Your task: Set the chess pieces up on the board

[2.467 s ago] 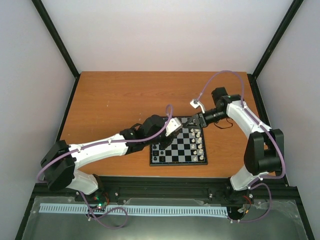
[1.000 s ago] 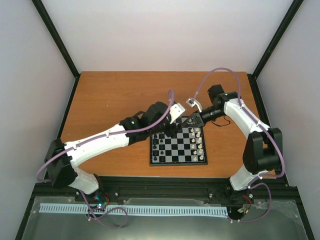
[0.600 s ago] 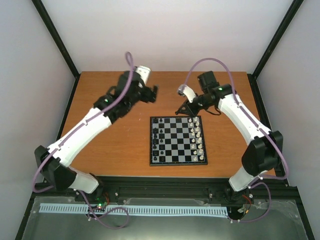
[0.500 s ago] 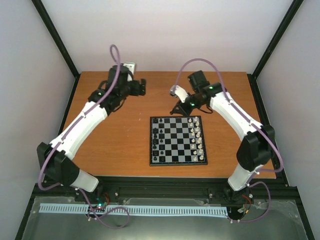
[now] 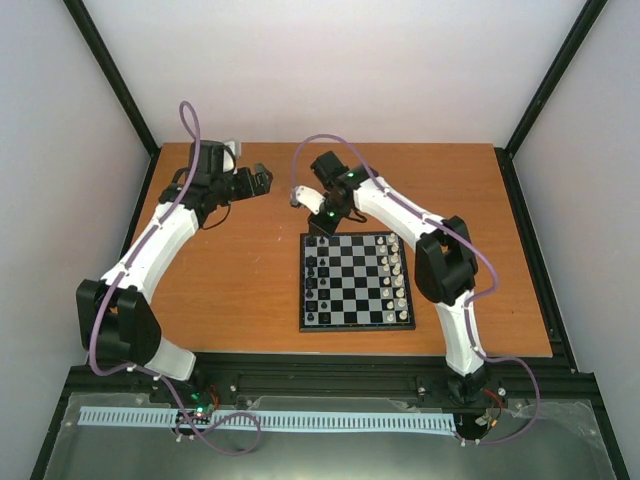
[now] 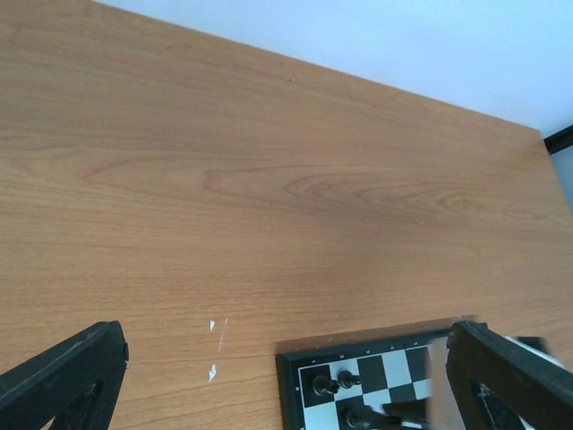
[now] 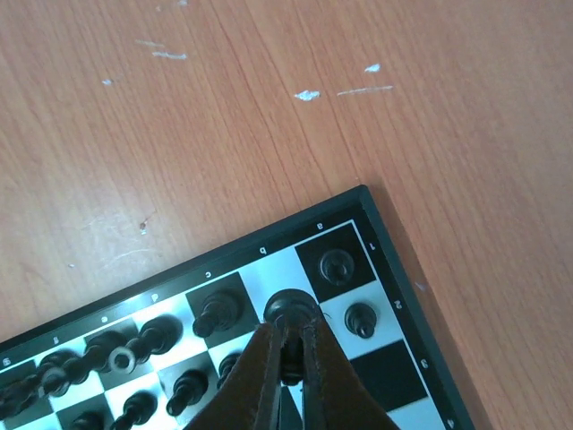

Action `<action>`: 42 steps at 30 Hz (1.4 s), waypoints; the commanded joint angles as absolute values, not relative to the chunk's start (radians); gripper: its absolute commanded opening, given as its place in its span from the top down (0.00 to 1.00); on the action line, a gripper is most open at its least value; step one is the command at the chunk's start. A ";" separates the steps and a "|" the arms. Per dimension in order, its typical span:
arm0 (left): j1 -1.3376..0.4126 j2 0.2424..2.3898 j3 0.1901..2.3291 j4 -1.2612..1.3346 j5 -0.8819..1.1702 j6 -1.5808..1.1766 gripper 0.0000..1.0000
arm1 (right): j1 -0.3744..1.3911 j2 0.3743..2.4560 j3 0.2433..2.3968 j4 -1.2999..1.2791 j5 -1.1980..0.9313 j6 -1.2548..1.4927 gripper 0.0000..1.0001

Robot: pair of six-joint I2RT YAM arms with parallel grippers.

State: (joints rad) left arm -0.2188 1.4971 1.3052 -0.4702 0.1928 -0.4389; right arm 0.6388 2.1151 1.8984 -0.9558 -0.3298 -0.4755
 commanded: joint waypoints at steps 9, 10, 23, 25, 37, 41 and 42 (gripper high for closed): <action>-0.193 1.400 1.330 -0.468 0.141 -0.437 0.00 | 0.683 2.244 1.968 -1.021 -0.276 -0.503 0.97; -0.192 1.398 1.330 -0.468 0.142 -0.437 0.00 | 0.686 2.249 1.967 -1.022 -0.276 -0.504 0.97; -0.192 1.399 1.328 -0.468 0.157 -0.436 0.00 | 0.708 2.299 1.978 -1.013 -0.251 -0.493 0.97; -0.192 1.399 1.328 -0.468 0.160 -0.436 0.00 | 0.708 2.304 1.983 -1.013 -0.244 -0.490 0.97; -0.192 1.396 1.326 -0.464 0.167 -0.438 0.00 | 0.709 2.329 1.995 -1.020 -0.218 -0.477 0.95; -0.192 1.400 1.325 -0.465 0.165 -0.436 0.00 | 0.709 2.322 1.994 -1.031 -0.214 -0.477 0.95; -0.192 1.401 1.325 -0.465 0.166 -0.436 0.00 | 0.709 2.318 1.995 -1.033 -0.210 -0.477 0.96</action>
State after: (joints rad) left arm -0.2008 1.4181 1.3052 -0.4713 0.1608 -0.4381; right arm 0.7013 2.2951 1.9739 -1.0096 -0.2398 -0.4847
